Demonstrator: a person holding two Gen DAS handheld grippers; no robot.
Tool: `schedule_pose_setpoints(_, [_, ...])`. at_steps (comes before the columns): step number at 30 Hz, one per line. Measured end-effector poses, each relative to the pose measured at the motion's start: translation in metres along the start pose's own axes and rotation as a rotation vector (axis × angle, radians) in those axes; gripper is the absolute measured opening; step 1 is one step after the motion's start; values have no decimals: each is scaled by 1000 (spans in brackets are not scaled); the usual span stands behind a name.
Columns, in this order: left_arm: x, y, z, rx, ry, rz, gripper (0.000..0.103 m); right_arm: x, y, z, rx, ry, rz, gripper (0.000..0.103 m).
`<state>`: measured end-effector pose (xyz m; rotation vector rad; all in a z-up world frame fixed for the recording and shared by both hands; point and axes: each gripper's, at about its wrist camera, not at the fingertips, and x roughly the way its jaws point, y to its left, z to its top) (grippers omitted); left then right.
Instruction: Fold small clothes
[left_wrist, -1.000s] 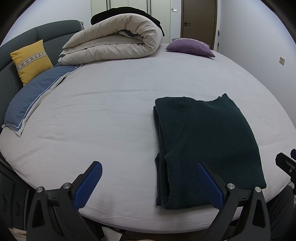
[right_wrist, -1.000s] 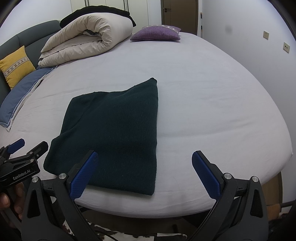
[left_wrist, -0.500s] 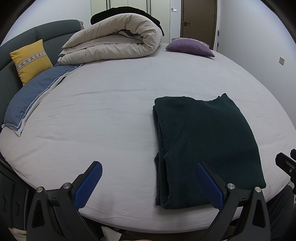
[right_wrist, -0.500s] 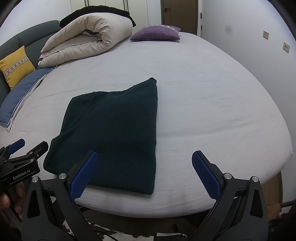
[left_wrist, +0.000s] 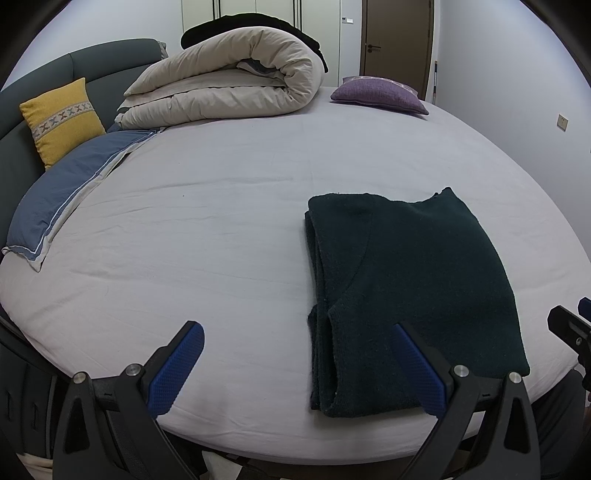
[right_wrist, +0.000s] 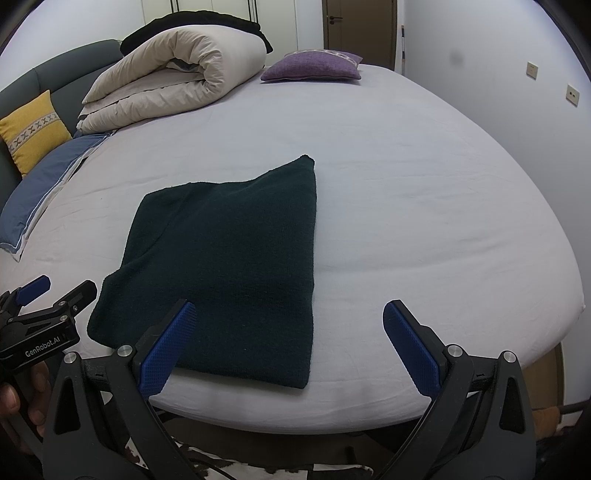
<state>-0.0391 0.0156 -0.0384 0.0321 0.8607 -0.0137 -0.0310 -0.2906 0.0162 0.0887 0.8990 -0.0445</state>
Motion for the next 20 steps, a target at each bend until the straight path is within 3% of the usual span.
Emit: schedule_pose_setpoints(20, [2,1,1,5,-9,-4,103,-2,-1,-2,2,6,2,102])
